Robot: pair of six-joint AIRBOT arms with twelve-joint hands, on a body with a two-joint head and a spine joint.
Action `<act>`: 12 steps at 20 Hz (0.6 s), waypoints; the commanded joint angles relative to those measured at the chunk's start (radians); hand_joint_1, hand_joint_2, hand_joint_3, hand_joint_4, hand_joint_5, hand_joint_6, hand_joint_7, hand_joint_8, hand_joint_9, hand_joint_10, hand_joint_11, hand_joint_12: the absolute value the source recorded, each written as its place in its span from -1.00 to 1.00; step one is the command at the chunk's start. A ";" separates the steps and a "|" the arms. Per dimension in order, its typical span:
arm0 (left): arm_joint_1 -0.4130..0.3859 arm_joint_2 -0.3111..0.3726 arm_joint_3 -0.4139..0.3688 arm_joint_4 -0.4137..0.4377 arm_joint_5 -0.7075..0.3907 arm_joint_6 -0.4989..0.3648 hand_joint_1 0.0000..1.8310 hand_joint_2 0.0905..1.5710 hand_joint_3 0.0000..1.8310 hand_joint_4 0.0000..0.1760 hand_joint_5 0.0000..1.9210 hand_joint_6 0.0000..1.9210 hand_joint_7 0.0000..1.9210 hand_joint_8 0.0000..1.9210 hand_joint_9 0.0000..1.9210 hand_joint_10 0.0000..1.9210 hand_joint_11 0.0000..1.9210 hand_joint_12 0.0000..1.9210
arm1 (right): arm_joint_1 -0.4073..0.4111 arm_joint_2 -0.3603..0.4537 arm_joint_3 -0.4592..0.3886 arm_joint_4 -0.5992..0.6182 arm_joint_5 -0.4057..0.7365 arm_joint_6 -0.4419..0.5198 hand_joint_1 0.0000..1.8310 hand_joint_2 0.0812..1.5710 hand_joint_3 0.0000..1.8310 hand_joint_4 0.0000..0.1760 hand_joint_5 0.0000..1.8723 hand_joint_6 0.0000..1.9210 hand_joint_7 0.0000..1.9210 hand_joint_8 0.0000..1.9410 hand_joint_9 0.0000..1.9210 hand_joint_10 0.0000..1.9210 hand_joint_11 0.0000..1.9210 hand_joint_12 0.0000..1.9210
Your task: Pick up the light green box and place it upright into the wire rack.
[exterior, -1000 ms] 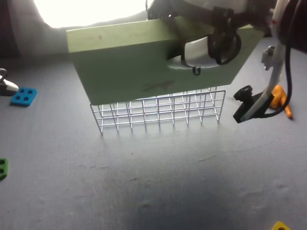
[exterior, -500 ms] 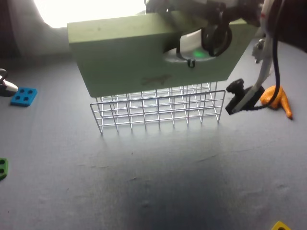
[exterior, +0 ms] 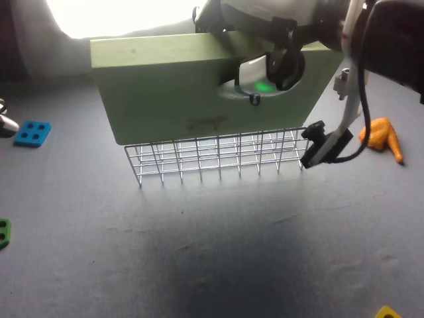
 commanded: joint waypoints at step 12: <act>-0.008 0.001 0.001 0.008 0.084 -0.003 -0.98 0.57 -1.00 -1.00 -0.71 -1.00 -0.71 -0.99 -0.76 -0.99 -1.00 -0.46 | -0.008 -0.053 0.079 -0.040 0.000 0.049 0.37 0.40 -1.00 -1.00 0.08 -0.21 -0.02 0.35 -0.19 0.49 -0.44 0.82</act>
